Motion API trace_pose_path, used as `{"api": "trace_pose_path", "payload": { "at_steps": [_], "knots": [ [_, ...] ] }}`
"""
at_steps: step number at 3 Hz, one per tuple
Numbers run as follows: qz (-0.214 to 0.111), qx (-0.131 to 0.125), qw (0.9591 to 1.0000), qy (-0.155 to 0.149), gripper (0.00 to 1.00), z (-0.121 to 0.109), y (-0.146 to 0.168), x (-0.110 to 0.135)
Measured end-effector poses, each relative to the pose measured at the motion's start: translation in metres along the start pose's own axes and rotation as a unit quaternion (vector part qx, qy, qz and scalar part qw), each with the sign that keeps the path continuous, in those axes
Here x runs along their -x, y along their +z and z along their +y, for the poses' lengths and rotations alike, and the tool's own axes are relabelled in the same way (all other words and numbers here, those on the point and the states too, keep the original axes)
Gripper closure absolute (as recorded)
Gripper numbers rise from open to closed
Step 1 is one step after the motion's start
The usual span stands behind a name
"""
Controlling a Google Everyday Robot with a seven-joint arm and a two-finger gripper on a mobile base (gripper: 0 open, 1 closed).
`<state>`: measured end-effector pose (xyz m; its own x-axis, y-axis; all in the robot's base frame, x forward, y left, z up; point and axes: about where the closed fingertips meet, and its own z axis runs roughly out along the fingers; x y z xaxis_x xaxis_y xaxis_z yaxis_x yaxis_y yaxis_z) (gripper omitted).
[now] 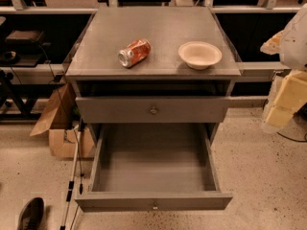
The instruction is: Close middle drawer
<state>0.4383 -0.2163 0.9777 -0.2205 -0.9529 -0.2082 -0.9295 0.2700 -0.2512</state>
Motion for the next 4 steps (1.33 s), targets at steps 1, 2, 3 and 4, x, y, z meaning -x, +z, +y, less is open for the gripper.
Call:
{"api": "trace_pose_path", "payload": {
  "at_steps": [1,2,3,4],
  "knots": [
    [0.0,0.0,1.0,0.0,0.0,0.0,0.0,0.0],
    [-0.019,0.0,0.9998,-0.001,0.0,0.021,0.014,-0.001],
    [-0.078,0.006,0.9969,-0.002,0.0,0.062,0.051,0.006],
    [-0.125,0.029,0.9917,0.006,0.0,0.095,0.119,0.012]
  ]
}}
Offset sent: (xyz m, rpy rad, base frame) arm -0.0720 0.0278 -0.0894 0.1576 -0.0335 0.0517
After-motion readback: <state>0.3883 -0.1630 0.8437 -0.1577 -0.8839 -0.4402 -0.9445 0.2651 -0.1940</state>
